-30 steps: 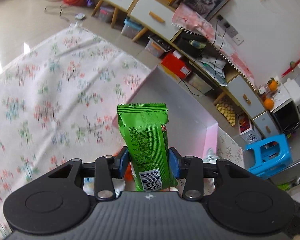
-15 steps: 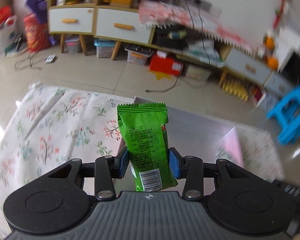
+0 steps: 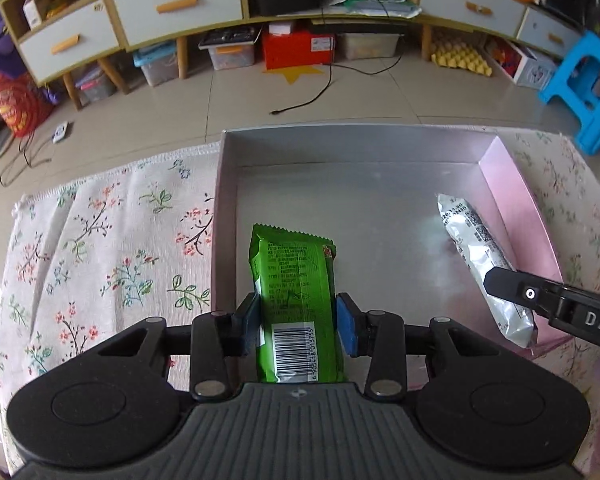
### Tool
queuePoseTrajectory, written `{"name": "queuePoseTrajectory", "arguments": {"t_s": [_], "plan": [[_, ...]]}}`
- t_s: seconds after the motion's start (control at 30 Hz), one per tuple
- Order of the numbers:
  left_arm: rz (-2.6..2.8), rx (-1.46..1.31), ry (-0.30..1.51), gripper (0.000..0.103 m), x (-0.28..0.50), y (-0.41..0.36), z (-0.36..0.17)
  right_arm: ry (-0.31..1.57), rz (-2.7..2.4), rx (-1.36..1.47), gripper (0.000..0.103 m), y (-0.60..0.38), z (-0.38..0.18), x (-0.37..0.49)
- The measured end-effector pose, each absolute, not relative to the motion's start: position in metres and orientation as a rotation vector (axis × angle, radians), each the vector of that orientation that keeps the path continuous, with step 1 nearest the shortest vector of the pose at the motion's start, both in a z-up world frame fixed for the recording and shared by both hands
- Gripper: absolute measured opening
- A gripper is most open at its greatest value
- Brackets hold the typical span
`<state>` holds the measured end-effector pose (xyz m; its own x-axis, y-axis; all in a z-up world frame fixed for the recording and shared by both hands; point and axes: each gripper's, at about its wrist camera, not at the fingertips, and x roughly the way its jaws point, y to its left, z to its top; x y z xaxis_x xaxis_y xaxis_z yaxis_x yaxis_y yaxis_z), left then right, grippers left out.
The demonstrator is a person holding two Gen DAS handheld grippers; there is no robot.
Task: Organize snacks
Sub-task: 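Place the green packet in the pink box with the left tool while the right tool places the silver bar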
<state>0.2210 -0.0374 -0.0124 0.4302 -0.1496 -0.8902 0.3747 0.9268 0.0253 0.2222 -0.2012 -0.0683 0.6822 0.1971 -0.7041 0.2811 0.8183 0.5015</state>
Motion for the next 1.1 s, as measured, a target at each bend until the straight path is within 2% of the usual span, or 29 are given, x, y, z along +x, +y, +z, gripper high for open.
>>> {"name": "queuePoseTrajectory", "arguments": {"t_s": [0.63,0.73,0.8,0.87,1.0,1.07,1.1], "plan": [[-0.253,0.172,1.153,0.042,0.217,-0.033,-0.018,0.875,-0.19,0.332,0.027,-0.186,-0.064,0.225],[-0.274,0.161,1.077,0.043,0.211,-0.031,-0.023,0.867,-0.161,0.352,0.032,-0.187,-0.061,0.224],[-0.304,0.147,1.008,0.048,0.203,-0.03,-0.023,0.861,-0.122,0.383,0.036,-0.192,-0.059,0.222],[-0.336,0.139,0.961,0.06,0.196,-0.028,-0.021,0.847,-0.08,0.418,0.052,-0.195,-0.055,0.219],[-0.349,0.141,0.904,0.071,0.186,-0.03,-0.01,0.824,-0.046,0.405,0.065,-0.192,-0.039,0.211],[-0.357,0.139,0.875,0.081,0.179,-0.028,-0.001,0.818,-0.045,0.395,0.074,-0.188,-0.03,0.205],[-0.362,0.137,0.864,0.083,0.175,-0.027,0.003,0.818,-0.044,0.394,0.075,-0.187,-0.026,0.201]]}}
